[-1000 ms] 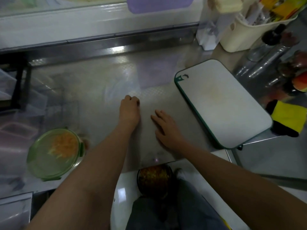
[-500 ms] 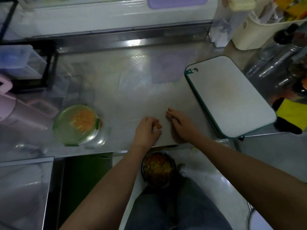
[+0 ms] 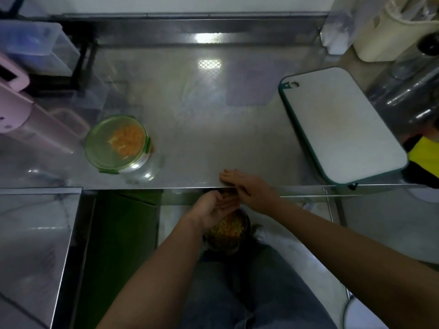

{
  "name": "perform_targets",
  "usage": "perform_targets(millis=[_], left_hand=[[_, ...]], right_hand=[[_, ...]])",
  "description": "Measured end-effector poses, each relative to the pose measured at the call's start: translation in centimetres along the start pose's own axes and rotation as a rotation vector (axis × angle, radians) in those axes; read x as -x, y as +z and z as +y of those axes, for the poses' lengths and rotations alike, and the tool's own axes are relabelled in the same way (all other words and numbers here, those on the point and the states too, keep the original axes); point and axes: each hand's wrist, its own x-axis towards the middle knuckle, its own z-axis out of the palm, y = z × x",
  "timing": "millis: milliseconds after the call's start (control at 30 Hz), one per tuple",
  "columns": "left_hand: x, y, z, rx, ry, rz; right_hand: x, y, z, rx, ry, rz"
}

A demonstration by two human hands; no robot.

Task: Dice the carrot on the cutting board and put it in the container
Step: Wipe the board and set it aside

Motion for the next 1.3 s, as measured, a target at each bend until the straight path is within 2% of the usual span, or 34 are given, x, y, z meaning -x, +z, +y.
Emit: perform_targets(millis=[133,467,667,933,1067,1167,1233,1300], left_hand=[[0.0,0.0,-0.4,0.164,0.038,0.006],[-0.7,0.2,-0.5,0.172,0.067,0.034],[-0.7,0.0,-0.7,-0.194,0.095,0.092],[-2.2,-1.1,-2.5,-0.776,0.094,0.149],[-2.6,-1.8,-2.1,-1.028,0.198,0.212],[-0.7,-0.5,-1.1,-1.216,0.327,0.145],[0.9,0.8,-0.2,-1.359,0.497,0.120],[2.1,1.8,0.6,-1.424,0.687,0.179]], right_hand=[[1.4,0.5,0.5,-0.012,-0.036,0.014],[2.1,0.0,-0.8,-0.030,-0.078,0.091],[1.5,-1.8,-1.2,0.081,0.043,0.272],[1.7,-1.6,-1.1,0.106,0.077,0.226],[1.8,-1.6,-0.5,0.132,0.126,0.233],[1.9,-2.3,-0.5,0.146,0.156,0.246],[2.0,-3.4,-0.9,0.090,0.209,0.258],[2.2,-5.2,-1.7,-0.088,0.406,0.357]])
